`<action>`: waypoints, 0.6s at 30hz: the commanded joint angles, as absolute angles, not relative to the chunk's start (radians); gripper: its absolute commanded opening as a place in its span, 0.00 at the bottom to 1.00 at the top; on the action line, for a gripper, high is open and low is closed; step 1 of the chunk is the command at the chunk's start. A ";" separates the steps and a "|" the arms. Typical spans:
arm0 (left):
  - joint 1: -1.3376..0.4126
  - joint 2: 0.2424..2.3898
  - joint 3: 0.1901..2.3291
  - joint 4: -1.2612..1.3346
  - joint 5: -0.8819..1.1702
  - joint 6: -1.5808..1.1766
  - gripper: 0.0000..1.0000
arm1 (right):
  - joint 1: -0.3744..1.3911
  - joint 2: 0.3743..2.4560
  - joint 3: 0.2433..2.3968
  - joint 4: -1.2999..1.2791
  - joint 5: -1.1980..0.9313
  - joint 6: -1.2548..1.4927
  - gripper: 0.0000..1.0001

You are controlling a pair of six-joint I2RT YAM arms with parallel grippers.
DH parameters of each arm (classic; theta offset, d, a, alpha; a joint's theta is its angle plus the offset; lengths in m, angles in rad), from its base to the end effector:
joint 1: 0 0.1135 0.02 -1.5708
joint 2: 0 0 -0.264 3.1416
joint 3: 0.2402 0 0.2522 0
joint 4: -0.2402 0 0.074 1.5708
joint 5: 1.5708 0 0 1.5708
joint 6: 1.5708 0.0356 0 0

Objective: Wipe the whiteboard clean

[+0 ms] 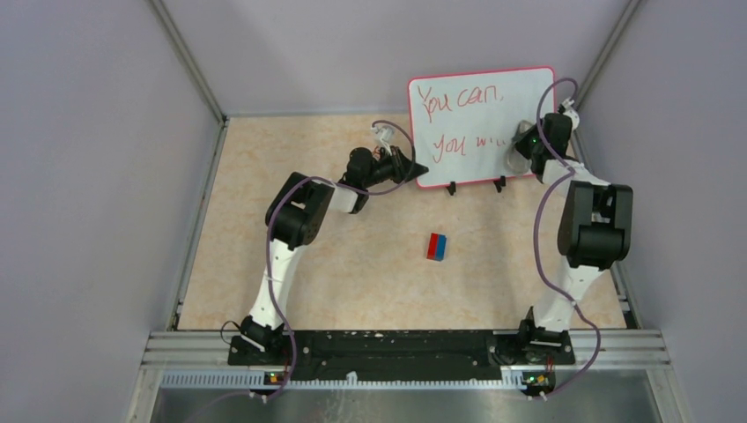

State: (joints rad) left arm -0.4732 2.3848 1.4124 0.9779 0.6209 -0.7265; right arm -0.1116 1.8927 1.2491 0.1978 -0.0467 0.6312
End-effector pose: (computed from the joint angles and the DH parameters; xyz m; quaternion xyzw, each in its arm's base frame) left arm 0.4378 -0.2474 0.1267 0.1301 0.6934 -0.5590 0.4357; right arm 0.4318 -0.0467 0.2177 0.2953 0.7926 0.1560 0.5102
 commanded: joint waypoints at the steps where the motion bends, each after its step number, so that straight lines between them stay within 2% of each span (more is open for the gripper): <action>1: -0.437 2.362 1.384 0.940 0.558 -0.636 0.00 | -0.063 1.905 1.253 0.158 0.004 0.612 0.00; 11: -0.437 2.365 1.386 0.940 0.561 -0.638 0.00 | 0.163 1.911 1.353 0.195 -0.052 0.595 0.00; 18: -0.437 2.361 1.381 0.941 0.561 -0.638 0.00 | 0.114 1.908 1.329 0.163 -0.003 0.579 0.00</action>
